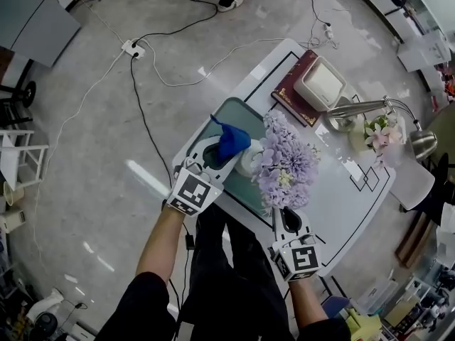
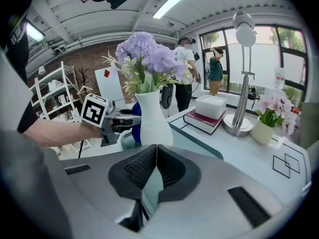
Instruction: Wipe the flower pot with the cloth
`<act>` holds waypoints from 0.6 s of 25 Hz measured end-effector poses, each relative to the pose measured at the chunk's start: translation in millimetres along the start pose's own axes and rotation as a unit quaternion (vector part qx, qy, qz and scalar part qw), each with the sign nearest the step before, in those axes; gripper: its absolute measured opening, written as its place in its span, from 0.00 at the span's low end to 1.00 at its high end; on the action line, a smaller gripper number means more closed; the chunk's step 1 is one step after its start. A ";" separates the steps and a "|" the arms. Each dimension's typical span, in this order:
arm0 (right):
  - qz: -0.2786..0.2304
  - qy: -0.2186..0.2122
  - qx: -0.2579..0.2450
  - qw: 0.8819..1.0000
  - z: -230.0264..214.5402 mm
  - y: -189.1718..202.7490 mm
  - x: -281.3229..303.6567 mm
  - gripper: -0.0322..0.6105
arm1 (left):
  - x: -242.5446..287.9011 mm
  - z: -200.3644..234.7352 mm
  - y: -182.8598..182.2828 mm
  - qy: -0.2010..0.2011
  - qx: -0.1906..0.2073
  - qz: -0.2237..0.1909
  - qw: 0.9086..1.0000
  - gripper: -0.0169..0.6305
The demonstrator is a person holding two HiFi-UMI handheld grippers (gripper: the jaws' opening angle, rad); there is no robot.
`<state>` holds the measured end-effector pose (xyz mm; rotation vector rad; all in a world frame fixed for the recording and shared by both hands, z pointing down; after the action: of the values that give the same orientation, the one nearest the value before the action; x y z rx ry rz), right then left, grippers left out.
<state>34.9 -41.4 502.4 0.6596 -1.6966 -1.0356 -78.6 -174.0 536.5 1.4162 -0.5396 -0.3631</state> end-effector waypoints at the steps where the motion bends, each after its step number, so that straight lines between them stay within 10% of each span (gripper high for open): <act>1: 0.001 0.001 0.001 1.000 -0.8 0.8 0.3 0.06 | 1.5 2.3 7.5 0.003 -0.001 0.010 1.000 0.21; 6: 0.004 0.005 0.004 1.000 -1.1 2.6 2.8 0.06 | 6.7 10.5 37.4 0.028 0.007 0.054 0.998 0.21; 15: 0.007 0.014 0.010 1.000 -4.0 4.3 6.6 0.06 | 18.0 3.0 -29.2 0.113 -0.009 -0.022 0.993 0.21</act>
<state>36.5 -46.0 509.7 0.6711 -1.6863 -0.9972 -63.0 -190.0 510.2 1.4329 -0.3192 -0.2378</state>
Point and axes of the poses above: the fingertips, and each gripper's own axes: x forward along the fingers, z to its left, y out of its underside, the point moved 2 cm from there along -x, backward along the fingers, and after that the axes turned 9 degrees about -z, right-handed, at the moved point
